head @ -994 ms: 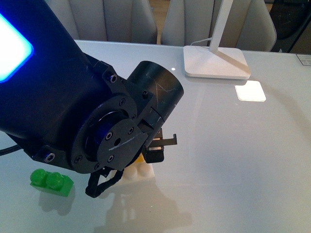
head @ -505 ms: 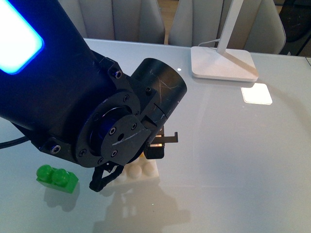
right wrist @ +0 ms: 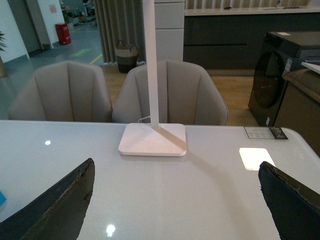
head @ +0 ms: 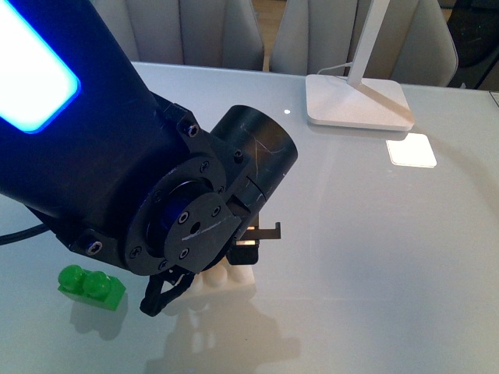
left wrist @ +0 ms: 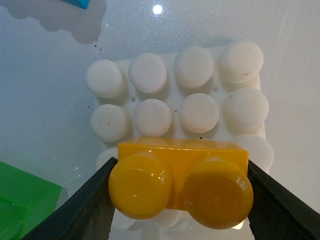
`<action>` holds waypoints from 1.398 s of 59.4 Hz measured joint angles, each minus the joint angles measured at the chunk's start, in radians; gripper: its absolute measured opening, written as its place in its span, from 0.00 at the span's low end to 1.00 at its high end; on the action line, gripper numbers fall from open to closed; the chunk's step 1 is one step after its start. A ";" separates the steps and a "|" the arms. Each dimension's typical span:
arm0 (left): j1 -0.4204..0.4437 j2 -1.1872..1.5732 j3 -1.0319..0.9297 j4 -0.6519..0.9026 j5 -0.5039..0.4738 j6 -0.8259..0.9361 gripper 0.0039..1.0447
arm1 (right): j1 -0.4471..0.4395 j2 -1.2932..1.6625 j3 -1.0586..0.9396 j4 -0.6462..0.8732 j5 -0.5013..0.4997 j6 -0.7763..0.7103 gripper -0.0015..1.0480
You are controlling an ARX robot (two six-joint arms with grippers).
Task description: Insert yellow block into base center
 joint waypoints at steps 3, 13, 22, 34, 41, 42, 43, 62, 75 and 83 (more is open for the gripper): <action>0.000 0.003 0.000 0.000 -0.002 0.000 0.59 | 0.000 0.000 0.000 0.000 0.000 0.000 0.92; -0.004 0.011 0.001 -0.008 -0.011 -0.016 0.59 | 0.000 0.000 0.000 0.000 0.000 0.000 0.92; -0.006 0.014 0.012 -0.031 -0.011 -0.046 0.59 | 0.000 0.000 0.000 0.000 0.000 0.000 0.92; -0.006 0.019 0.017 -0.032 -0.013 -0.067 0.59 | 0.000 0.000 0.000 0.000 0.000 0.000 0.92; -0.006 0.022 0.016 -0.021 -0.016 -0.077 0.59 | 0.000 0.000 0.000 0.000 0.000 0.000 0.92; -0.006 0.024 0.016 -0.017 -0.016 -0.079 0.59 | 0.000 0.000 0.000 0.000 0.000 0.000 0.92; -0.006 0.024 0.016 -0.015 -0.016 -0.081 0.59 | 0.000 0.000 0.000 0.000 0.000 0.000 0.92; -0.006 0.032 -0.022 0.056 -0.038 -0.091 0.59 | 0.000 0.000 0.000 0.000 0.000 0.000 0.92; -0.008 0.035 -0.027 0.073 -0.084 -0.071 0.59 | 0.000 0.000 0.000 0.000 0.000 0.000 0.92; -0.011 0.040 -0.027 0.076 -0.090 -0.046 0.59 | 0.000 0.000 0.000 0.000 0.000 0.000 0.92</action>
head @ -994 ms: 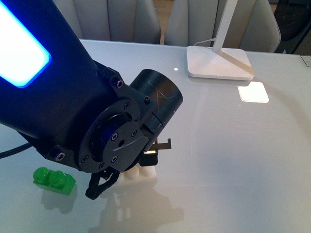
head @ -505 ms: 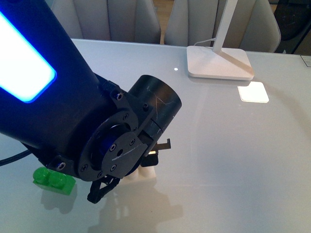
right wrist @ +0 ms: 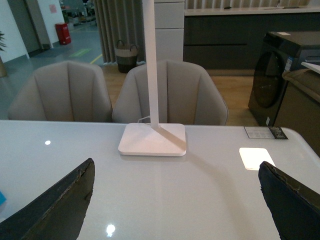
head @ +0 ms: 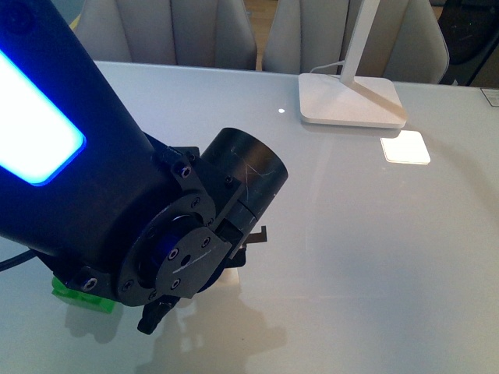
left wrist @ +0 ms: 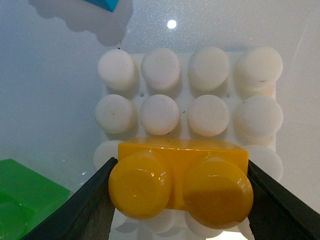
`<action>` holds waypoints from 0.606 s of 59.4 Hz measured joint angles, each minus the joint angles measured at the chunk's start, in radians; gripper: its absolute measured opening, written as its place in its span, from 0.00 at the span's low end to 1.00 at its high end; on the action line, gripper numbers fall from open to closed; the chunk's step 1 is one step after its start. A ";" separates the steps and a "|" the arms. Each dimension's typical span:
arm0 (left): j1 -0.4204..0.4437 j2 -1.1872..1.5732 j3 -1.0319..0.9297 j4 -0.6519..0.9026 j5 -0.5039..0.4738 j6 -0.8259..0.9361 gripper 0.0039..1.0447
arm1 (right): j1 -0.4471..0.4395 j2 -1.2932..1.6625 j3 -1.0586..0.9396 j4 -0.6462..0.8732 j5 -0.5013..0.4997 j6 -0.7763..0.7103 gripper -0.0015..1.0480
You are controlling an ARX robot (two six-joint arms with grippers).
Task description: Insert yellow block into base center
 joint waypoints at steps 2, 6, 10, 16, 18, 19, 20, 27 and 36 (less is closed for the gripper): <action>-0.002 0.004 0.000 0.000 0.000 0.006 0.59 | 0.000 0.000 0.000 0.000 0.000 0.000 0.92; -0.005 0.010 0.000 -0.001 -0.004 0.011 0.59 | 0.000 0.000 0.000 0.000 0.000 0.000 0.92; -0.007 0.012 -0.001 -0.001 -0.006 0.013 0.59 | 0.000 0.000 0.000 0.000 0.000 0.000 0.92; -0.008 0.013 -0.002 -0.001 -0.006 0.013 0.59 | 0.000 0.000 0.000 0.000 0.000 0.000 0.92; -0.009 0.014 -0.002 -0.001 -0.007 0.013 0.59 | 0.000 0.000 0.000 0.000 0.000 0.000 0.92; -0.009 0.015 -0.002 0.000 -0.007 0.013 0.59 | 0.000 0.000 0.000 0.000 0.000 0.000 0.92; -0.009 0.016 -0.002 0.001 -0.008 0.013 0.59 | 0.000 0.000 0.000 0.000 0.000 0.000 0.92; -0.010 0.017 -0.003 0.004 -0.008 0.011 0.59 | 0.000 0.000 0.000 0.000 0.000 0.000 0.92; -0.010 0.018 -0.004 0.005 -0.007 0.011 0.59 | 0.000 0.000 0.000 0.000 0.000 0.000 0.92</action>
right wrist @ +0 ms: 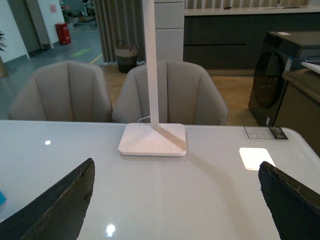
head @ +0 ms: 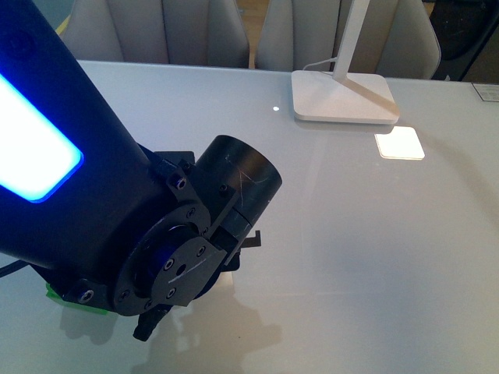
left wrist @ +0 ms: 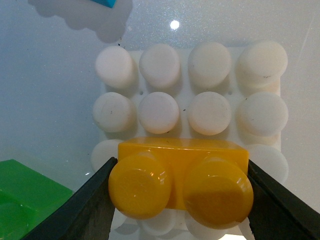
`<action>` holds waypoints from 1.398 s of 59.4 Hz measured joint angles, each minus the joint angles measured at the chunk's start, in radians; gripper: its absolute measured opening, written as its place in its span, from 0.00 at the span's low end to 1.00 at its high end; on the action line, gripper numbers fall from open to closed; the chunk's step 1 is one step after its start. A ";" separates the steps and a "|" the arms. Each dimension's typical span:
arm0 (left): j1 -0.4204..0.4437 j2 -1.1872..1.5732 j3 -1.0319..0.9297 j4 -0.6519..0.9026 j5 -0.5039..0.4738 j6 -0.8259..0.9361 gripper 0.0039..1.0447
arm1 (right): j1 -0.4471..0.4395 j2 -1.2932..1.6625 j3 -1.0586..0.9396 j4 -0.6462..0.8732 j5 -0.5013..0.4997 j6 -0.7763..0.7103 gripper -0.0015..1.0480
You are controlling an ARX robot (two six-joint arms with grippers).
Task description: Insert yellow block into base center
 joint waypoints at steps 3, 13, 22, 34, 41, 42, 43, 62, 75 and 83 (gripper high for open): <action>0.000 0.000 0.000 0.002 0.000 0.000 0.59 | 0.000 0.000 0.000 0.000 0.000 0.000 0.92; 0.002 -0.003 -0.004 0.006 0.007 0.000 0.60 | 0.000 0.000 0.000 0.000 0.000 0.000 0.92; 0.008 -0.008 -0.022 0.006 0.031 0.005 0.85 | 0.000 0.000 0.000 0.000 0.000 0.000 0.92; 0.021 -0.056 -0.039 0.006 0.038 0.012 0.93 | 0.000 0.000 0.000 0.000 0.000 0.000 0.92; 0.026 -0.087 -0.043 0.005 0.045 0.013 0.93 | 0.000 0.000 0.000 0.000 0.000 0.000 0.92; 0.027 -0.093 -0.043 0.004 0.047 0.013 0.93 | 0.000 0.000 0.000 0.000 0.000 0.000 0.92; 0.028 -0.100 -0.044 0.002 0.050 0.014 0.93 | 0.000 0.000 0.000 0.000 0.000 0.000 0.92; 0.100 -0.256 -0.089 0.051 0.057 0.142 0.93 | 0.000 0.000 0.000 0.000 0.000 0.000 0.92; 0.186 -0.476 -0.184 0.148 0.135 0.303 0.93 | 0.000 0.000 0.000 0.000 0.000 0.000 0.92; 0.260 -0.663 -0.278 0.185 0.215 0.402 0.93 | 0.000 0.000 0.000 0.000 0.000 0.000 0.92</action>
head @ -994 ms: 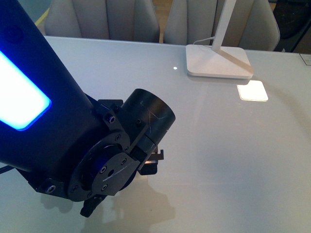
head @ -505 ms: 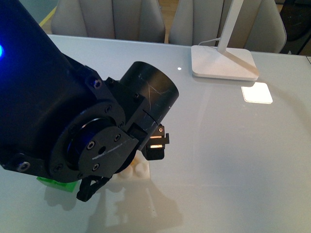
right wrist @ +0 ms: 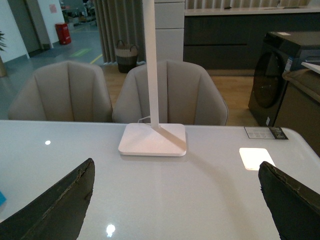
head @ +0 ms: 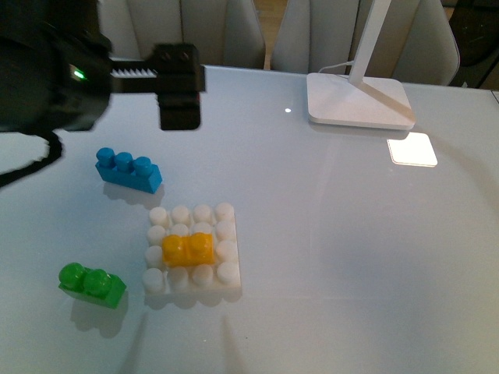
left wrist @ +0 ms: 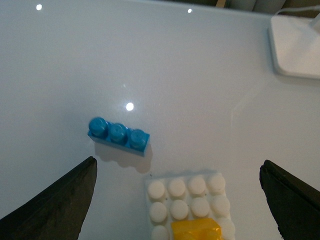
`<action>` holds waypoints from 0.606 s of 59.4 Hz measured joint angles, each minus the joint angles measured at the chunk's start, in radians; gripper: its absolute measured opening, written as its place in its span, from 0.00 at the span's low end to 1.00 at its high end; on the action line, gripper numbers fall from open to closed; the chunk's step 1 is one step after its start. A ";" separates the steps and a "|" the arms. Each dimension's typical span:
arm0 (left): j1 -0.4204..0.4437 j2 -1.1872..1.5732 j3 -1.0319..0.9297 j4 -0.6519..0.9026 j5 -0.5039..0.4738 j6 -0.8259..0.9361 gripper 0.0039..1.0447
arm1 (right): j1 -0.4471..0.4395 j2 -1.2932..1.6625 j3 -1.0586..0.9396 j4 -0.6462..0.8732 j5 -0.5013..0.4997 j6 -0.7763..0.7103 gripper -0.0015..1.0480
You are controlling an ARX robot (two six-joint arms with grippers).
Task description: Insert yellow block into base center
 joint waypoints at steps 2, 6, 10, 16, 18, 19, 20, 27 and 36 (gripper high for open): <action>0.020 -0.046 -0.022 0.000 0.018 0.013 0.93 | 0.000 0.000 0.000 0.000 0.000 0.000 0.92; 0.047 -0.111 -0.047 -0.002 0.037 0.032 0.93 | 0.000 0.000 0.000 0.000 0.000 0.000 0.92; 0.056 -0.130 -0.080 0.103 -0.012 0.076 0.89 | 0.000 0.000 0.000 0.000 0.000 0.000 0.92; 0.076 -0.107 -0.239 0.531 -0.063 0.181 0.74 | 0.000 0.000 0.000 0.000 0.000 0.000 0.92; 0.095 -0.107 -0.307 0.674 -0.056 0.210 0.67 | 0.000 0.000 0.000 0.000 0.001 0.000 0.92; 0.100 -0.107 -0.320 0.707 -0.053 0.215 0.65 | 0.000 0.000 0.000 0.000 0.001 0.000 0.92; 0.109 -0.111 -0.346 0.765 -0.048 0.223 0.62 | 0.000 0.001 0.000 0.000 0.002 0.000 0.92; 0.158 -0.191 -0.445 0.875 -0.002 0.249 0.43 | 0.000 -0.001 0.000 0.000 0.002 0.000 0.92; 0.222 -0.323 -0.546 0.840 0.053 0.259 0.16 | 0.000 -0.001 0.000 0.000 0.001 0.000 0.92</action>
